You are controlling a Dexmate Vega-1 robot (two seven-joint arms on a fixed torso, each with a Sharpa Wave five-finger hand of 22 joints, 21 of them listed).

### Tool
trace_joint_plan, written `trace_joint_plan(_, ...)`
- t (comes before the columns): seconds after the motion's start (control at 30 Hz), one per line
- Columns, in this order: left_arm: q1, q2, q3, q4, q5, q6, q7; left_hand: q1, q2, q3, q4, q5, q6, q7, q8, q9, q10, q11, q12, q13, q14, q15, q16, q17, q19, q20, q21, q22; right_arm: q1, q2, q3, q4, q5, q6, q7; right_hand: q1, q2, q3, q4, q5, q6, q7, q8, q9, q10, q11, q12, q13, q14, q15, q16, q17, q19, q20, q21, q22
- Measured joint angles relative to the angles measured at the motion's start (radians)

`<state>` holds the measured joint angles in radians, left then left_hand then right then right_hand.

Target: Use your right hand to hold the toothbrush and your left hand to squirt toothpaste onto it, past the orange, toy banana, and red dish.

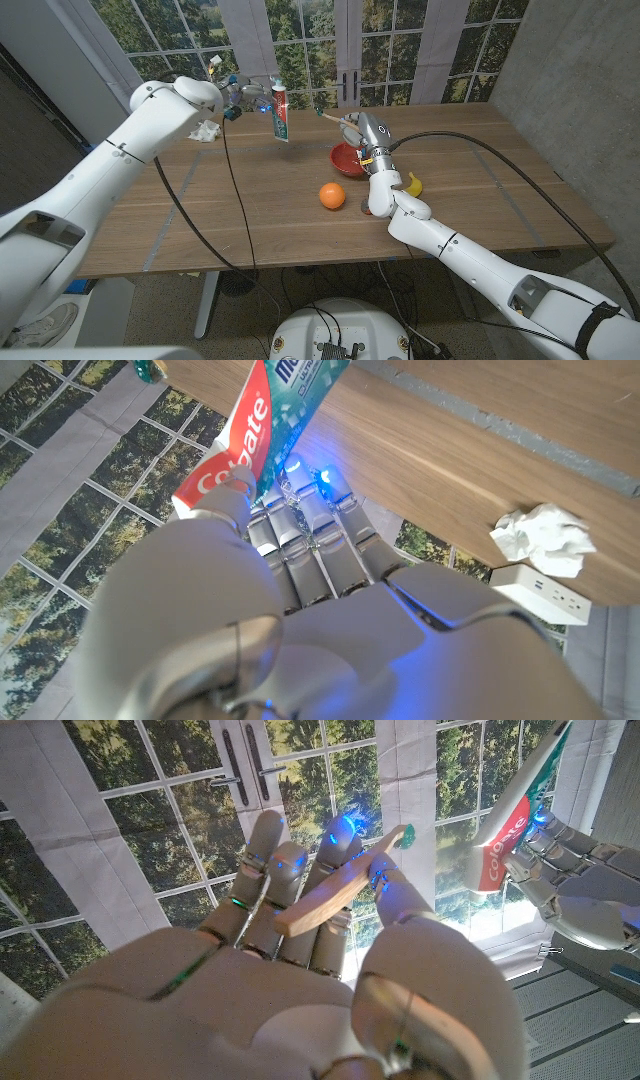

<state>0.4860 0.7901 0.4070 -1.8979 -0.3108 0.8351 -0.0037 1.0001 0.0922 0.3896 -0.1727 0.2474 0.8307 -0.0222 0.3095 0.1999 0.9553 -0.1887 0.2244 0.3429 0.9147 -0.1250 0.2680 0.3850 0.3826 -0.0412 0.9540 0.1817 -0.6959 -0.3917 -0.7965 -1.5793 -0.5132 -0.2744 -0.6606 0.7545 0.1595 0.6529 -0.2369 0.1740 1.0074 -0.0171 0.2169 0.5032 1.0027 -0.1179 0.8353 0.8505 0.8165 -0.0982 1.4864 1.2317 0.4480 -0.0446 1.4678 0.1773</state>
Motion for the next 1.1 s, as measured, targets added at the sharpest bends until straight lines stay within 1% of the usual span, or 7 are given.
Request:
trace_joint_plan(0.27,0.016,0.016,-0.025,-0.010,-0.097,0.026,0.041,0.000,0.000,0.000,0.000,0.000,0.000,0.007,0.000,0.000,0.000,0.004,0.000,-0.005,0.000,0.000,0.000,0.000,0.000,0.000,0.000,0.000,-0.007,-0.003,0.008,-0.008,0.007,-0.010,-0.002,0.000,0.000,0.000,0.000,0.000,0.000,0.000,0.000,0.000,0.000,0.000,0.000,-0.002,0.000,0.000,0.000,0.000,0.000,0.000,0.000,0.000)
trace_joint_plan(0.53,0.042,0.035,-0.063,-0.027,-0.197,0.059,0.088,-0.003,-0.003,0.000,0.000,-0.004,-0.005,0.012,-0.015,0.000,-0.005,0.009,-0.008,-0.009,0.000,0.000,0.000,0.000,0.000,0.000,0.000,0.000,-0.012,-0.005,0.015,-0.014,0.017,-0.019,-0.005,0.000,0.000,0.000,0.000,-0.001,0.000,0.000,0.000,0.000,0.000,0.000,0.000,-0.001,0.000,0.000,0.000,0.000,0.000,0.000,0.000,0.000)
trace_joint_plan(0.6,0.042,0.035,-0.063,-0.027,-0.217,0.066,0.099,-0.005,-0.005,0.003,0.003,-0.004,-0.005,0.012,-0.015,0.000,-0.006,0.009,-0.008,-0.009,0.000,0.000,0.000,0.000,0.000,0.000,0.000,0.000,-0.013,-0.005,0.016,-0.015,0.017,-0.019,-0.005,0.000,0.000,0.000,0.000,-0.001,0.000,0.000,0.000,0.000,0.000,0.000,0.000,0.000,0.000,0.000,0.000,0.000,0.000,0.000,0.000,0.000)
trace_joint_plan(0.7,0.055,0.044,-0.083,-0.033,-0.251,0.077,0.117,-0.005,-0.005,0.004,0.004,-0.004,-0.005,0.012,-0.015,0.000,-0.007,0.011,-0.008,-0.011,0.000,0.000,0.000,0.000,0.000,0.000,0.000,0.000,-0.013,-0.005,0.017,-0.015,0.021,-0.022,-0.006,0.000,0.000,0.000,0.000,-0.003,0.000,0.000,-0.001,0.000,0.000,0.000,0.000,-0.003,0.000,0.000,0.000,0.000,0.000,0.000,0.000,0.000)
trace_joint_plan(0.9,0.055,0.044,-0.083,-0.033,-0.318,0.094,0.155,-0.009,-0.009,0.004,0.004,-0.004,-0.012,0.019,-0.021,0.000,-0.015,0.011,-0.008,-0.014,-0.006,0.002,0.000,0.000,0.000,0.000,0.000,0.000,-0.012,-0.004,0.018,-0.009,0.021,-0.022,-0.006,0.000,0.000,0.000,0.000,0.000,0.000,0.000,-0.001,0.000,0.000,0.000,0.000,0.000,0.000,0.000,0.000,0.000,0.000,0.000,0.000,0.000)
trace_joint_plan(0.93,0.078,0.056,-0.112,-0.036,-0.324,0.095,0.159,-0.009,-0.009,0.004,0.004,-0.004,-0.012,0.019,-0.024,0.000,-0.016,0.012,-0.008,-0.014,-0.006,0.002,0.000,0.000,0.000,0.000,0.000,0.000,-0.011,-0.003,0.018,-0.008,0.021,-0.022,-0.006,0.000,0.000,0.000,0.000,0.000,0.000,0.000,-0.001,0.000,0.000,0.000,0.000,0.000,0.000,0.000,0.000,0.000,0.000,0.000,0.000,0.000)
trace_joint_plan(1.1,0.089,0.061,-0.128,-0.033,-0.369,0.100,0.186,-0.009,-0.009,0.004,0.004,-0.004,-0.012,0.019,-0.025,0.000,-0.016,0.012,-0.008,-0.017,-0.006,0.002,0.000,0.000,0.000,0.000,0.000,0.000,-0.005,0.000,0.018,0.001,0.033,-0.028,-0.006,0.000,0.000,0.000,0.000,0.000,-0.001,-0.001,-0.002,-0.001,0.000,0.000,0.000,-0.003,0.000,0.000,0.000,0.000,0.000,0.000,0.000,0.000)
